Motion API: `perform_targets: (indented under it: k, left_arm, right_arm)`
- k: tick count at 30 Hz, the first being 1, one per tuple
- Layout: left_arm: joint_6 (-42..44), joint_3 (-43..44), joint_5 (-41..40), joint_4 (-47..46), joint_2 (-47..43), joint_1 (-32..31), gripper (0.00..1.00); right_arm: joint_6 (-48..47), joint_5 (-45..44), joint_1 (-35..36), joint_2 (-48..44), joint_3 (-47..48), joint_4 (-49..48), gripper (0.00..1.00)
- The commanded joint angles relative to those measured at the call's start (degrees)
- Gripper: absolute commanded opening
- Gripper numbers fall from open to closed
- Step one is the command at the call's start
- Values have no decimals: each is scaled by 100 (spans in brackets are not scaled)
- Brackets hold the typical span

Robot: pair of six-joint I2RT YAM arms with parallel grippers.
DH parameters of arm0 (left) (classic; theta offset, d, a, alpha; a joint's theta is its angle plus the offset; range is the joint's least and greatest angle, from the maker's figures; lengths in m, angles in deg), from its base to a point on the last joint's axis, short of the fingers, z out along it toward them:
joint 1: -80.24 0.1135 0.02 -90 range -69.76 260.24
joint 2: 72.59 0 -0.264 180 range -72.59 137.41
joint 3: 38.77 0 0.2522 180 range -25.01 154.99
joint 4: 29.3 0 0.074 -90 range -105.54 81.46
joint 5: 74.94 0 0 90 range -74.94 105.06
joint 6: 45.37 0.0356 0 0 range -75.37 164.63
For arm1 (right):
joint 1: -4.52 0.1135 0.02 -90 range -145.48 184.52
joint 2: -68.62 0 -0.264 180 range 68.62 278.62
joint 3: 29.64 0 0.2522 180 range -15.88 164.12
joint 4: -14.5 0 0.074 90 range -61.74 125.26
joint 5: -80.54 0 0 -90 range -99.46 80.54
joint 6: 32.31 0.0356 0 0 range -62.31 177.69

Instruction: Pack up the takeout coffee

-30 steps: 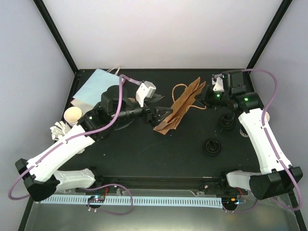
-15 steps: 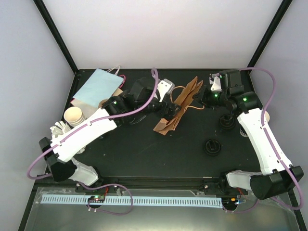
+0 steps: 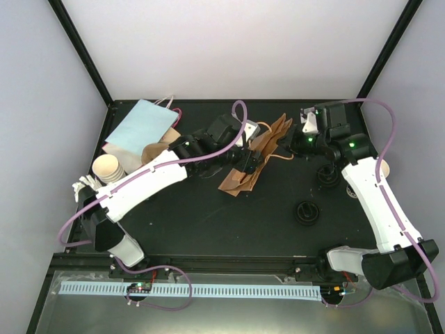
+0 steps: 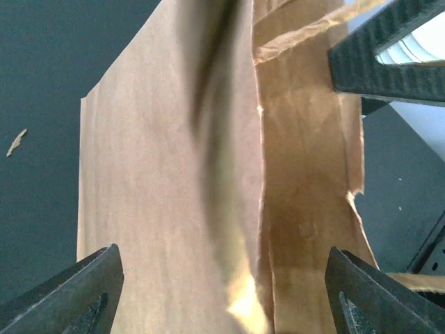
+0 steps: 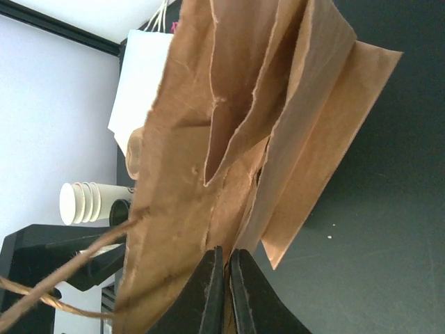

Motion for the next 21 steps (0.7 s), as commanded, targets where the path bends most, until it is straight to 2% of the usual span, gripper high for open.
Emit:
perform_targets:
  k: [1,5,12,18,21]
  left_arm:
    - [-114,145,-296,-11,122,-13,78]
    - [-53,132,-343,-26,156,-14,64]
    - [74,162,-414,-5,181,-18,30]
    - [409,227,-968,252,144,-13,2]
    - [614,354,-1468,472,97,-13,2]
  right_arm:
    - [-69,-71,61,-142,-190,-105,5]
    - [-123,-96,68,-205,-342,-89,5]
    - [-195,-160,65,-236,-485,-35,5]
    - [-279,-215,62,-281,-540,68,5]
    - [-375,-287,63,-314,-576,174,6]
